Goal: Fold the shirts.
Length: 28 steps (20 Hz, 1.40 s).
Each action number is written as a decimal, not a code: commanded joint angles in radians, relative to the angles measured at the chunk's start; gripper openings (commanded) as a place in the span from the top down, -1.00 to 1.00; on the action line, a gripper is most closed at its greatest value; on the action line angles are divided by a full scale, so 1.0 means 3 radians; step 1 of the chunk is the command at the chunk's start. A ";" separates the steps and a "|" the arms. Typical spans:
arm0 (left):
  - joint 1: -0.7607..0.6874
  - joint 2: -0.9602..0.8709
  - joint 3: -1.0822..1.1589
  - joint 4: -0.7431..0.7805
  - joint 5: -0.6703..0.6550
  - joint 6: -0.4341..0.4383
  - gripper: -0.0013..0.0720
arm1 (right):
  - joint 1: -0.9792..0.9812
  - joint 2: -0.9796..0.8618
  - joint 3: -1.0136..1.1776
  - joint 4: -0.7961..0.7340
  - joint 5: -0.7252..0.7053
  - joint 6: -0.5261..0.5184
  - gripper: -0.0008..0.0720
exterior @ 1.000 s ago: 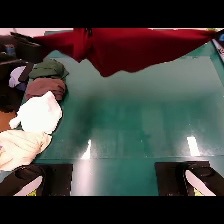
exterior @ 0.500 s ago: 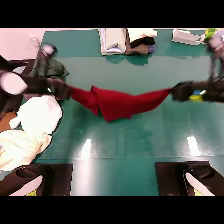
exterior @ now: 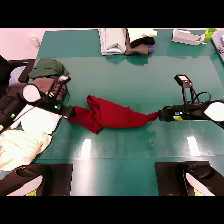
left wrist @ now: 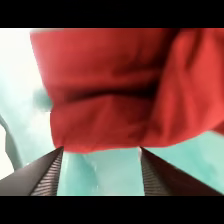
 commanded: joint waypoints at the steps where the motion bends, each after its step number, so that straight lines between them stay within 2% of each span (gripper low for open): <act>1: 0.0003 -0.0011 0.0484 -0.0211 0.0168 -0.0074 -0.55 | 0.0008 0.0001 -0.0036 0.0008 0.0001 0.0006 0.93; 3: 0.0003 -0.0154 0.0682 -0.0289 0.0444 -0.0123 -0.55 | 0.0006 0.0000 -0.0036 0.0009 -0.0003 0.0006 0.94; 6: 0.0003 -0.0724 0.0837 -0.0374 0.0525 -0.0148 -0.55 | 0.0008 0.0001 -0.0036 0.0010 0.0017 0.0006 0.93; 10: 0.0003 -0.1470 0.0927 -0.0469 0.0470 -0.0173 -0.55 | 0.0006 0.0000 -0.0036 0.0008 0.0013 0.0006 0.94; 13: 0.0003 -0.1740 0.0927 -0.0621 0.0488 -0.0167 -0.55 | 0.0008 0.0001 -0.0036 0.0008 0.0011 0.0006 0.93; 15: 0.0003 -0.1830 0.0927 -0.0807 0.0610 -0.0015 -0.55 | 0.0006 0.0000 -0.0036 0.0009 -0.0017 0.0006 0.94; 16: 0.0003 -0.1837 0.0927 -0.0829 0.0657 0.0004 -0.48 | 0.0006 0.0000 -0.0036 0.0008 -0.0015 0.0006 0.93; 17: 0.0003 -0.1834 0.0932 -0.0823 0.0684 0.0004 -0.02 | 0.0006 0.0000 -0.0036 0.0008 -0.0015 0.0006 0.93; 18: 0.0020 -0.1832 0.0952 -0.0818 0.0683 0.0004 0.54 | 0.0005 0.0000 -0.0036 0.0003 -0.0036 0.0006 0.93; 19: 0.0031 -0.1830 0.0994 -0.0797 0.0662 0.0003 0.88 | 0.0005 0.0001 -0.0032 0.0003 -0.0078 0.0005 0.93; 23: 0.0164 -0.1429 0.1361 -0.0708 0.0629 0.0005 0.89 | -0.0053 -0.0001 0.0498 -0.0264 -0.0070 0.0004 0.94; 26: 0.0210 -0.0746 0.1883 -0.0430 0.0635 0.0120 0.89 | -0.0314 -0.0001 0.1376 -0.0365 0.0080 -0.0085 0.93; 28: 0.0210 -0.0285 0.2239 -0.0423 0.0621 0.0225 0.89 | -0.0483 -0.0001 0.2012 -0.0365 0.0151 -0.0181 0.94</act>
